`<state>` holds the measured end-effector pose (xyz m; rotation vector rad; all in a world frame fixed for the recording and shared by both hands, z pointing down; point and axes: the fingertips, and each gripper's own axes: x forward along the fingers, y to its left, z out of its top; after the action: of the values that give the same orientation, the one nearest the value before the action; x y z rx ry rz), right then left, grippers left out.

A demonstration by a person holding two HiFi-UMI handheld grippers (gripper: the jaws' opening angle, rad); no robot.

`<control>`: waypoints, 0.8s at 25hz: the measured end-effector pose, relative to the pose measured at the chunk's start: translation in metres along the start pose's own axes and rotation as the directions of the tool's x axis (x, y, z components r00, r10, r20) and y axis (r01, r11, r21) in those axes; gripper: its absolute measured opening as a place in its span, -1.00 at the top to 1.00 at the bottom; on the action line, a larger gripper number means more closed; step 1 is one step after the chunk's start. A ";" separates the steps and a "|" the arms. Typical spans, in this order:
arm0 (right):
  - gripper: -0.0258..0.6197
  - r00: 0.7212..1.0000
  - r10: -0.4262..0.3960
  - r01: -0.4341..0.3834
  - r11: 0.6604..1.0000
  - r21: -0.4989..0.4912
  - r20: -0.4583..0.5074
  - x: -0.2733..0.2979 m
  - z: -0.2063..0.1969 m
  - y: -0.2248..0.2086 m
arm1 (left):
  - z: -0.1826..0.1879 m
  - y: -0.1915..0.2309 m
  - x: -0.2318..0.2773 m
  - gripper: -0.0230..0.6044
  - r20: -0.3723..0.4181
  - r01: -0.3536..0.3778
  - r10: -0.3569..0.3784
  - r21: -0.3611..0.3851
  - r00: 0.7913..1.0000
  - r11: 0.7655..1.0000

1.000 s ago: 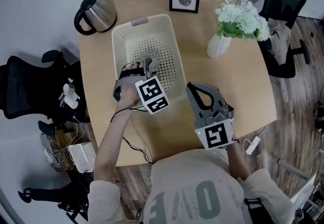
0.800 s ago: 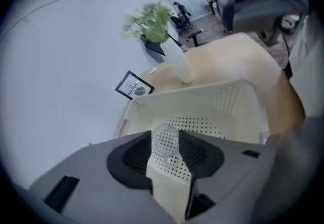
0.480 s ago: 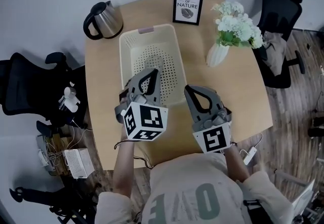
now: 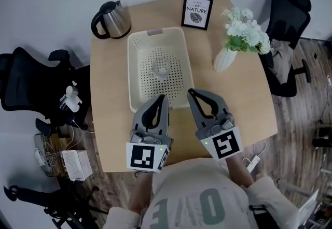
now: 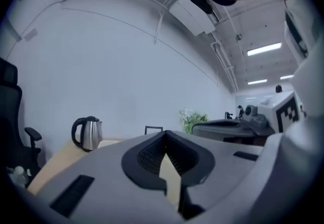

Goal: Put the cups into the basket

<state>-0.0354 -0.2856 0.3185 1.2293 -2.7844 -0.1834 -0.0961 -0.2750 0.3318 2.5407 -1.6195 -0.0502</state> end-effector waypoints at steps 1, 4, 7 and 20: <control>0.93 1.000 0.006 -0.006 1.000 0.002 -0.005 0.000 -0.001 0.001 | -0.001 0.000 -0.001 0.90 -0.004 -0.014 0.014 0.024 1.000 1.000; 0.93 1.000 0.012 -0.012 1.000 -0.009 -0.004 0.001 -0.001 0.005 | 0.003 0.001 -0.003 0.90 0.014 -0.037 0.036 0.055 0.999 0.998; 0.92 1.000 0.015 -0.015 1.000 -0.014 -0.008 0.001 -0.001 0.007 | 0.003 0.007 -0.005 0.90 0.018 -0.051 0.051 0.055 0.999 0.997; 0.93 1.000 0.029 -0.029 1.000 -0.002 -0.011 0.004 -0.003 0.012 | -0.001 0.021 -0.012 0.90 0.020 -0.086 0.086 0.019 0.996 0.996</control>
<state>-0.0468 -0.2805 0.3236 1.1855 -2.7906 -0.1766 -0.1204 -0.2727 0.3347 2.4891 -1.7428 -0.0509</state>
